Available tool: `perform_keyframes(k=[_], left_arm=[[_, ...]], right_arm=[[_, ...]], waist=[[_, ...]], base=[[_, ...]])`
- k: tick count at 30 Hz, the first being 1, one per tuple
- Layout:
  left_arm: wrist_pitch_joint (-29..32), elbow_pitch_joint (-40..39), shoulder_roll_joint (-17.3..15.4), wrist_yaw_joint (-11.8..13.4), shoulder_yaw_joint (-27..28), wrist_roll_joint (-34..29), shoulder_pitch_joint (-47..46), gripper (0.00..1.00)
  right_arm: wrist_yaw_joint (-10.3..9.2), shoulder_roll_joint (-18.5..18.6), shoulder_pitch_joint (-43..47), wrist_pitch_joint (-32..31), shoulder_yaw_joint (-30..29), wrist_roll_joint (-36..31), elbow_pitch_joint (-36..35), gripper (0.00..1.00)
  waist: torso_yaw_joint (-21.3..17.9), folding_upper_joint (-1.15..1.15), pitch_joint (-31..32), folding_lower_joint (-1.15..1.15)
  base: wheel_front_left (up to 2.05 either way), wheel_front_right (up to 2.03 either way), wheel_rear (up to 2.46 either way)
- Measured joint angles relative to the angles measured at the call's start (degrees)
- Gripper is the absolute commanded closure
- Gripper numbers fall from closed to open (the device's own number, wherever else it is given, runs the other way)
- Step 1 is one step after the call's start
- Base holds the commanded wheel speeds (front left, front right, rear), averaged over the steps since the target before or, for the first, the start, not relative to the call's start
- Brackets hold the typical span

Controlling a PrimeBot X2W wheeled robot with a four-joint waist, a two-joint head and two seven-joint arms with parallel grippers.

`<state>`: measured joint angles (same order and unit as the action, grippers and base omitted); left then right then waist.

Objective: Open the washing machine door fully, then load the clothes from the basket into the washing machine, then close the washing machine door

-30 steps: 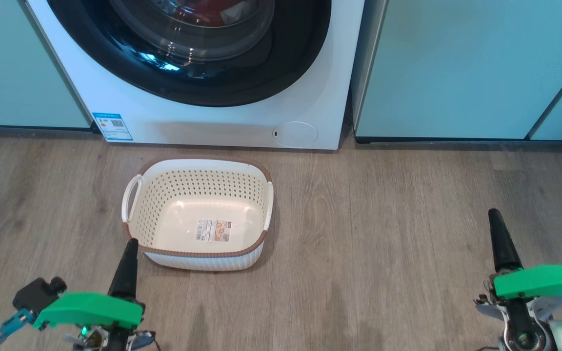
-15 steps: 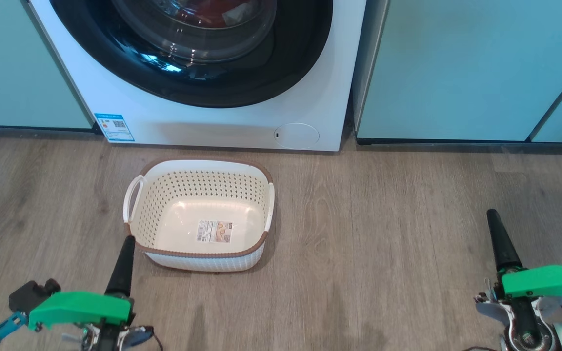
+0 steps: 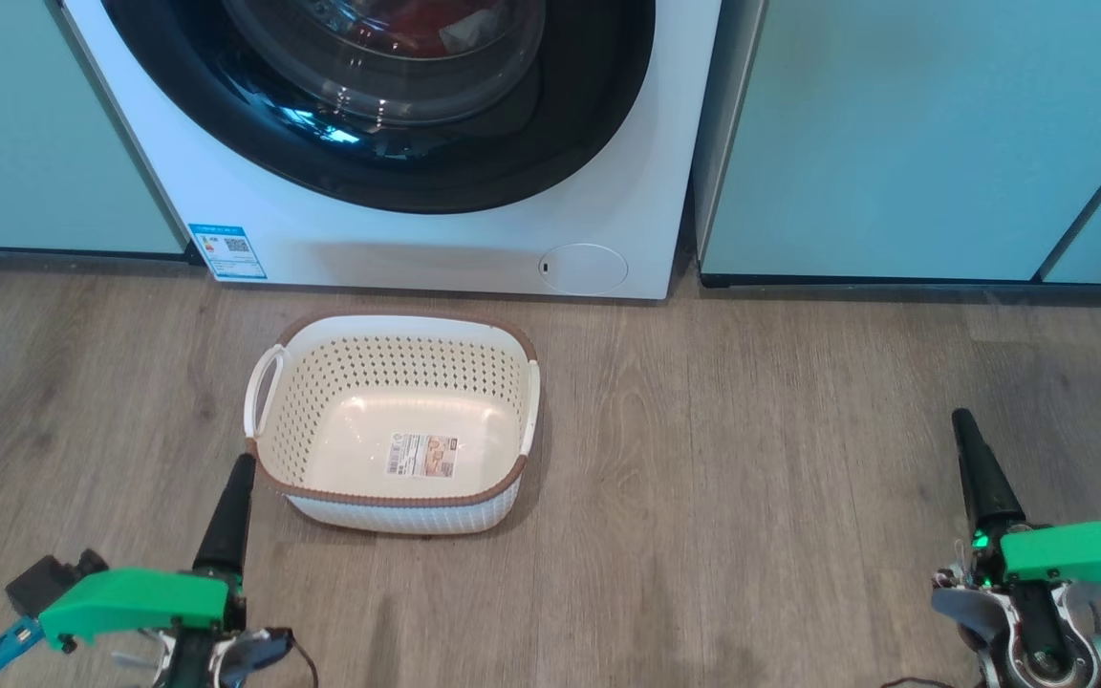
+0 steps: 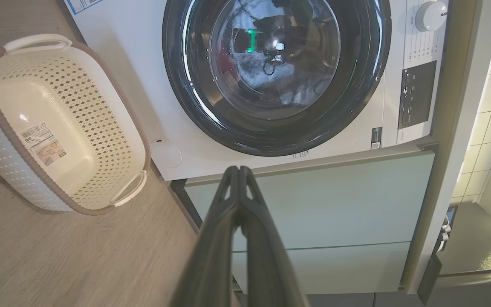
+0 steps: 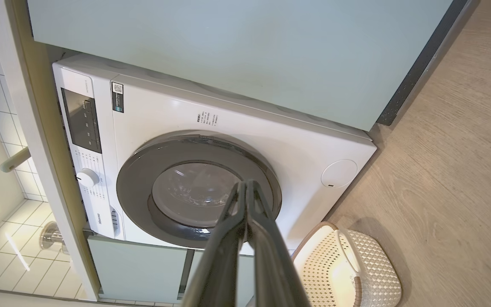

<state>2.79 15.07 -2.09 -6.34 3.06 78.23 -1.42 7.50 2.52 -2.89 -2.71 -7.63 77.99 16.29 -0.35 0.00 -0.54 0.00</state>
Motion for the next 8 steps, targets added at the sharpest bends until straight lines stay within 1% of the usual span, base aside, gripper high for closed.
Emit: perform_keyframes(k=[8], left_arm=[[1.27,0.30,0.00,-0.10,0.59,5.05,-1.08,1.00]], right_arm=[[-0.01,0.00,-0.02,-1.31,0.00,5.11,-0.02,1.00]], waist=[[0.13,0.00,0.14,0.00]], base=[[0.00,0.00,0.00]])
